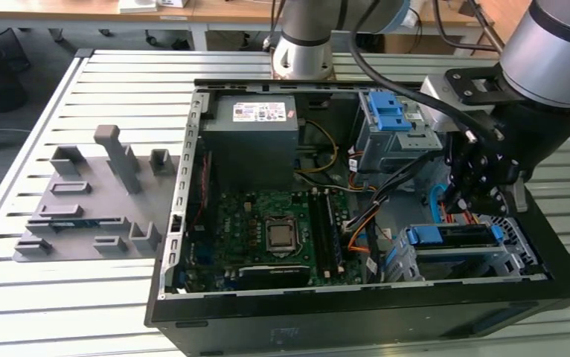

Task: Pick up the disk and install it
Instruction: 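Insert the second disk wire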

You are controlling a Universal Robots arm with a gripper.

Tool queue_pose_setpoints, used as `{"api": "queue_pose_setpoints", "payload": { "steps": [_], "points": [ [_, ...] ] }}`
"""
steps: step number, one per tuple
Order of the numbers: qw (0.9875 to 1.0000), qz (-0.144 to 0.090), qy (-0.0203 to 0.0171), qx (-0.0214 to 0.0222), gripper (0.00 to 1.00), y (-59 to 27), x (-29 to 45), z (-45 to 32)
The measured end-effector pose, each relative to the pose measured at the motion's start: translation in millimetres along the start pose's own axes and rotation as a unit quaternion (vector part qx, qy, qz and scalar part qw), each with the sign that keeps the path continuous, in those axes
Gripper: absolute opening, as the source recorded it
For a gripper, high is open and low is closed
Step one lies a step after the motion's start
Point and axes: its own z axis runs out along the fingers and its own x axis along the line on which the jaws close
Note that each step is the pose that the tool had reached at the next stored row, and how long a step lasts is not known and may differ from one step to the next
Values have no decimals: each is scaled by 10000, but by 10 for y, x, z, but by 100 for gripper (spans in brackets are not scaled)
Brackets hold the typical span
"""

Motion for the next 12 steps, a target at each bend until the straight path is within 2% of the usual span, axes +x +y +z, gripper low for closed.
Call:
{"api": "queue_pose_setpoints", "payload": {
  "steps": [4,5,7,8,12],
  "points": [
    [10000,-8,-4,15,20,6,3,1],
    [10000,-8,-33,16,20,7,6,2],
    [9999,-1,-157,18,20,9,11,3],
    [9998,0,-185,20,20,9,18,4],
    [9998,-4,-193,35,20,18,71,14]
  ]
}}
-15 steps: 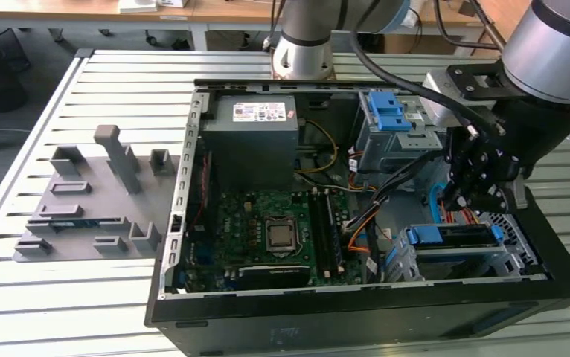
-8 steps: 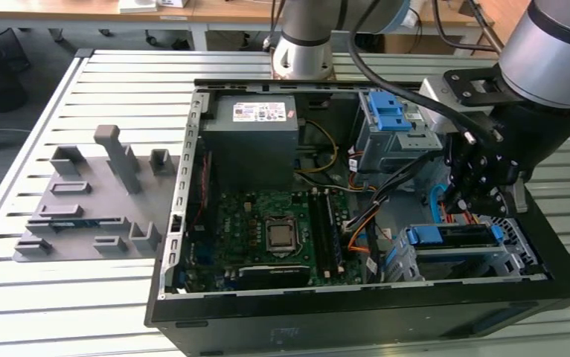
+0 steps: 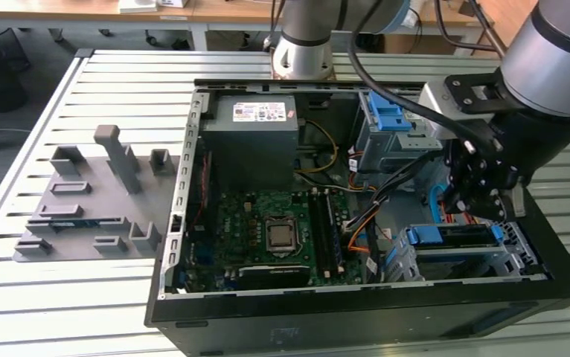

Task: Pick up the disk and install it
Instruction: 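Insert the second disk wire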

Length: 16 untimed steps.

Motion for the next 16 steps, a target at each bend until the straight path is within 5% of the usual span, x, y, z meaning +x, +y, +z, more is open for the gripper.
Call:
{"api": "queue_pose_setpoints", "payload": {
  "steps": [5,16],
  "points": [
    [10000,-5,-8,23,20,11,74,15],
    [10000,-5,-8,25,20,12,75,15]
  ]
}}
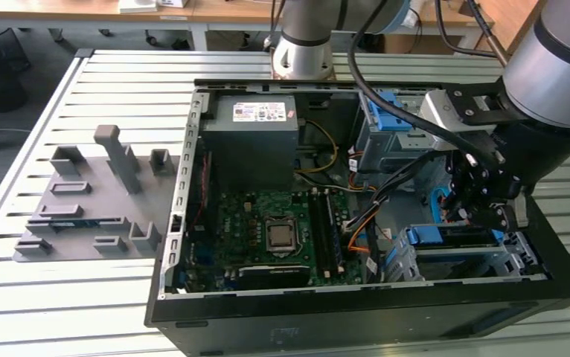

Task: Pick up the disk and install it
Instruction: 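Insert the second disk wire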

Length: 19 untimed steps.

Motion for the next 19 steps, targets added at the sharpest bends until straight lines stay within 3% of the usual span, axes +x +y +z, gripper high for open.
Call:
{"api": "queue_pose_setpoints", "payload": {
  "steps": [4,7,12,19],
  "points": [
    [10000,1,-16,0,20,0,1,-1],
    [10000,3,-52,4,20,2,5,1],
    [9998,13,-202,11,20,4,46,9],
    [9998,13,-205,13,20,6,89,37]
  ]
}}
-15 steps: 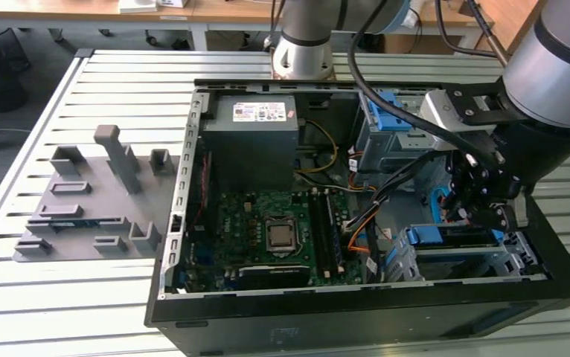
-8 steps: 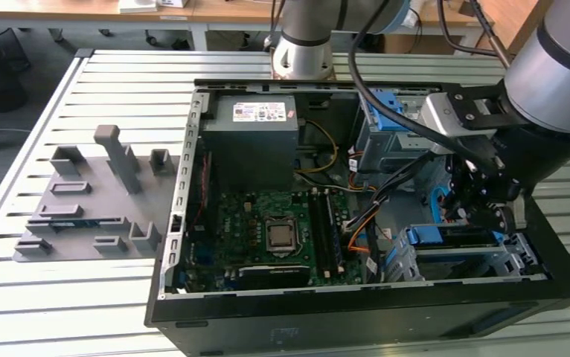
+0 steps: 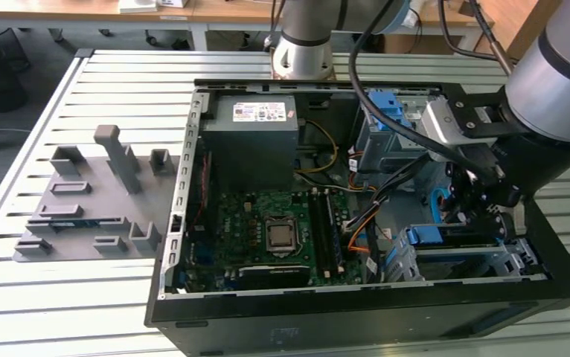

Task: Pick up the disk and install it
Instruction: 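Insert the second disk wire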

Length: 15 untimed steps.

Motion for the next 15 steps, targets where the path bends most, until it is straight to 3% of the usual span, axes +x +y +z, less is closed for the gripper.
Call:
{"api": "queue_pose_setpoints", "payload": {
  "steps": [5,15],
  "points": [
    [10000,0,1,5,20,2,45,10],
    [10000,-2,-1,9,20,25,68,10]
  ]
}}
